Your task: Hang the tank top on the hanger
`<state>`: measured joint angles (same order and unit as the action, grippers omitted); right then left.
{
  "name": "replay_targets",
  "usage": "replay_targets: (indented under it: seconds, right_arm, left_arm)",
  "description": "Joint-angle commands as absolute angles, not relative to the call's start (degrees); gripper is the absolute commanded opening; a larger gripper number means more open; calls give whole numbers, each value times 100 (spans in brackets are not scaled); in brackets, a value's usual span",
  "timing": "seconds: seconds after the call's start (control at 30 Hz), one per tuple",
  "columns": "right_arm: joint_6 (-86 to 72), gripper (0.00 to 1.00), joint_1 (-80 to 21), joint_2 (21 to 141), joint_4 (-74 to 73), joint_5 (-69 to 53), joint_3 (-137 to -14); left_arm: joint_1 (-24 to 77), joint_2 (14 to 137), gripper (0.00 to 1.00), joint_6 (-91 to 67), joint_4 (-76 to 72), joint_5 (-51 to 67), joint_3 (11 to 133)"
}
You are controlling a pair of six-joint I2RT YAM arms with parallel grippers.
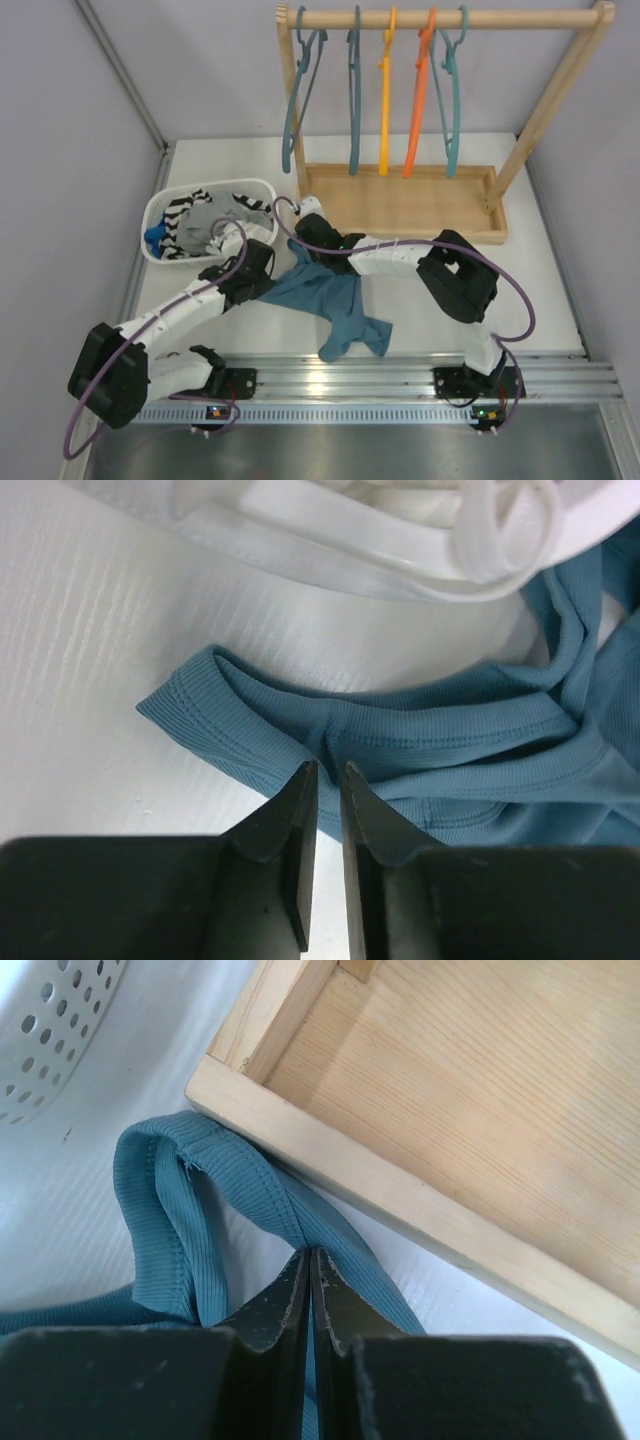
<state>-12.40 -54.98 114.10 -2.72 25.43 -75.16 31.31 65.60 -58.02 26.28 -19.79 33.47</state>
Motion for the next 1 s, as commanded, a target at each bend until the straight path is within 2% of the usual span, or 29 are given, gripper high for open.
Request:
replay_targets:
  seconds: [0.0,0.03,0.17,0.3,0.4,0.57,0.7,0.73,0.8,0.83,0.93,0.97]
  right_arm:
    - [-1301,3,-5599,11259,-53,2672,-7620]
    - [-1318,0,-5607,11163,-44,2689,-7533]
    - [-1432,0,-5634,10925,114,2698,-7322]
    - [-1538,0,-5713,10679,149,2795,-7076]
    - [-1599,0,-5766,10399,158,2839,-6882]
    - [-1644,0,-5783,10134,123,2847,-6680]
    - [-1661,0,-5801,9967,88,2848,-6574]
    - [-1652,0,-5801,9984,70,2839,-6583]
    - [-1652,0,-5792,10045,53,2813,-6592]
    - [-1652,0,-5801,10063,61,2778,-6600]
    - [-1582,3,-5801,10177,18,2611,-6731]
    - [-1565,5,-5801,10230,18,2584,-6811]
  left_arm:
    - [3103,6337,22,-5599,2935,-1872,3621]
    - [3103,6250,40,-5599,2953,-1872,3604]
    - [3103,6126,62,-5748,3041,-1907,3481]
    - [3103,6030,68,-5968,2857,-1855,3253]
    - [3103,6125,67,-6117,2611,-1811,3147]
    - [3103,6468,61,-6266,2330,-1749,3103]
    - [3103,6662,53,-6319,2127,-1784,3111]
    - [3103,6697,37,-6311,2127,-1793,3129]
    - [3103,6793,26,-6241,2171,-1784,3216]
    - [3103,6820,15,-6223,2206,-1793,3234]
    - [3103,6750,0,-6188,2302,-1802,3243]
    - [3103,6715,0,-6179,2338,-1802,3234]
